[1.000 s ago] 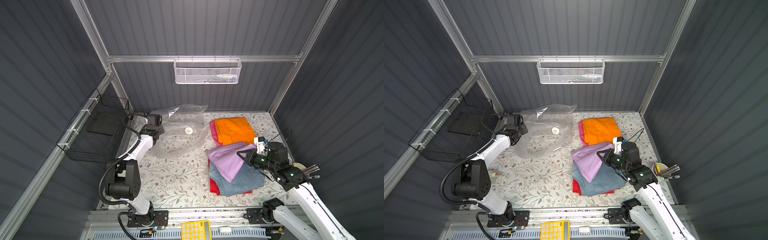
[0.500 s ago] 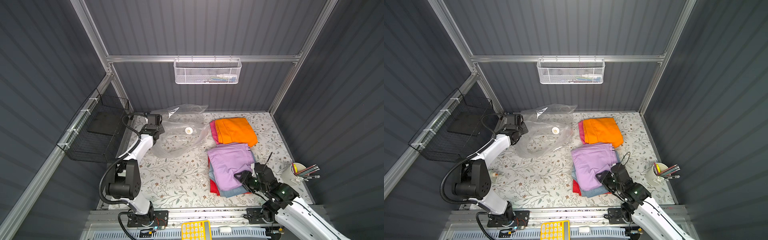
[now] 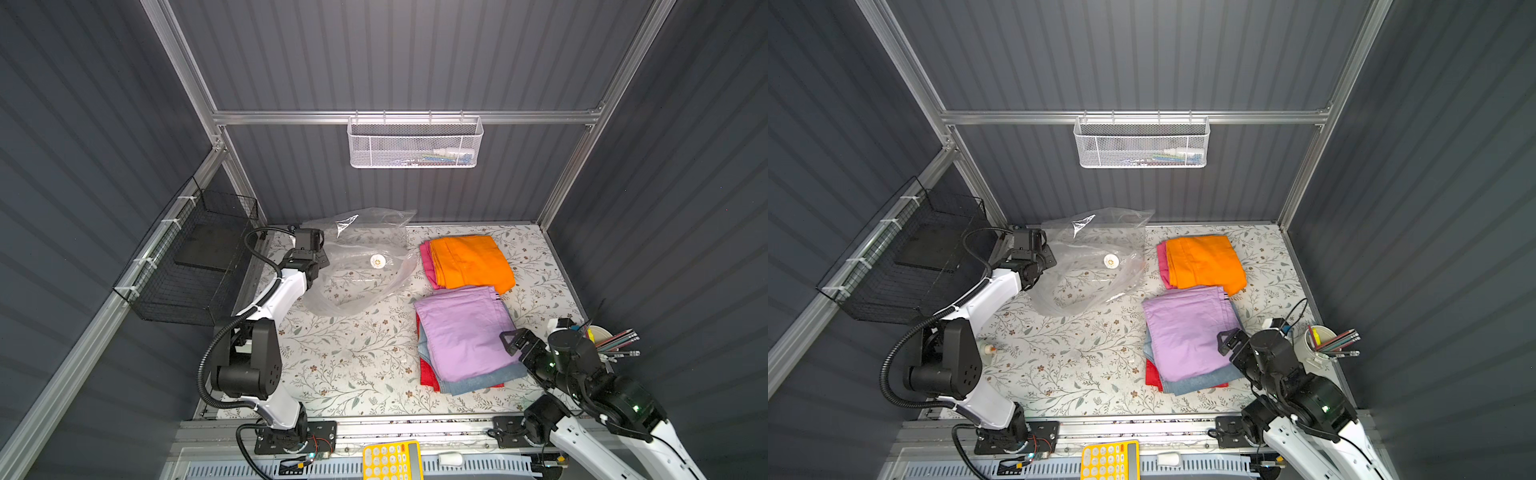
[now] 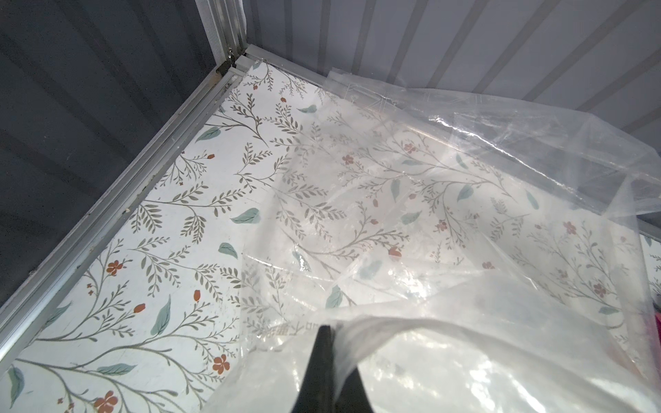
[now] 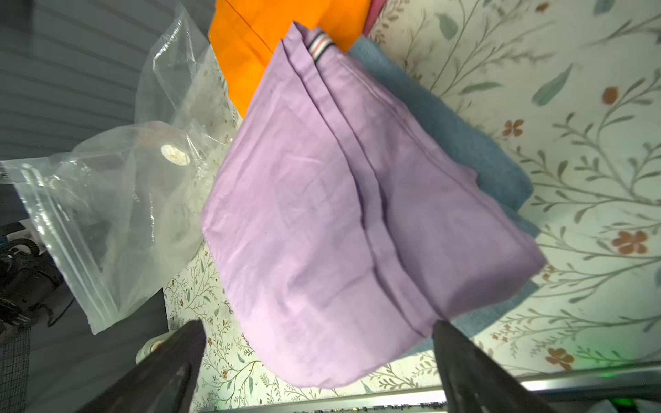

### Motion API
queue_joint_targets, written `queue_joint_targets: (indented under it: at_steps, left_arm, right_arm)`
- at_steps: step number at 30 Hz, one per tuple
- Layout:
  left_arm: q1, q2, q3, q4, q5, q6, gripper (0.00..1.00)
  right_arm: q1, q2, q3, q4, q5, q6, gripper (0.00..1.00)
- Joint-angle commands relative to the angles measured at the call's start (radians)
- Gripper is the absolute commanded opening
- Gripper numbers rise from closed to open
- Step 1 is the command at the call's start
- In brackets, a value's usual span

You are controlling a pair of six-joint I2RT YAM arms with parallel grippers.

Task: Take the trousers out of the vacuum bag
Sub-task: Place the trousers at the center of the board.

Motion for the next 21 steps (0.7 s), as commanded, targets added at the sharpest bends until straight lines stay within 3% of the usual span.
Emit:
queue_joint_targets:
  at_steps: [1,6,16,21]
  left_arm:
    - [0.008,-0.023,-0.011,0.004,0.008,0.015,0.00]
    - [0.008,-0.027,-0.013,0.014,0.000,0.018,0.00]
    - [0.011,0.007,0.073,0.041,-0.017,0.076,0.00]
    - [0.014,0.035,0.130,0.023,-0.007,0.105,0.00]
  right_arm:
    - [-0.001,0.043,0.090,-0.070,0.063,-0.096,0.99]
    - [0.000,0.092,0.077,0.088,0.016,-0.123,0.99]
    - [0.004,0.366,-0.338,0.685,-0.168,-0.034,0.99]
    - [0.005,0.393,-0.385,0.723,-0.141,-0.006,0.99]
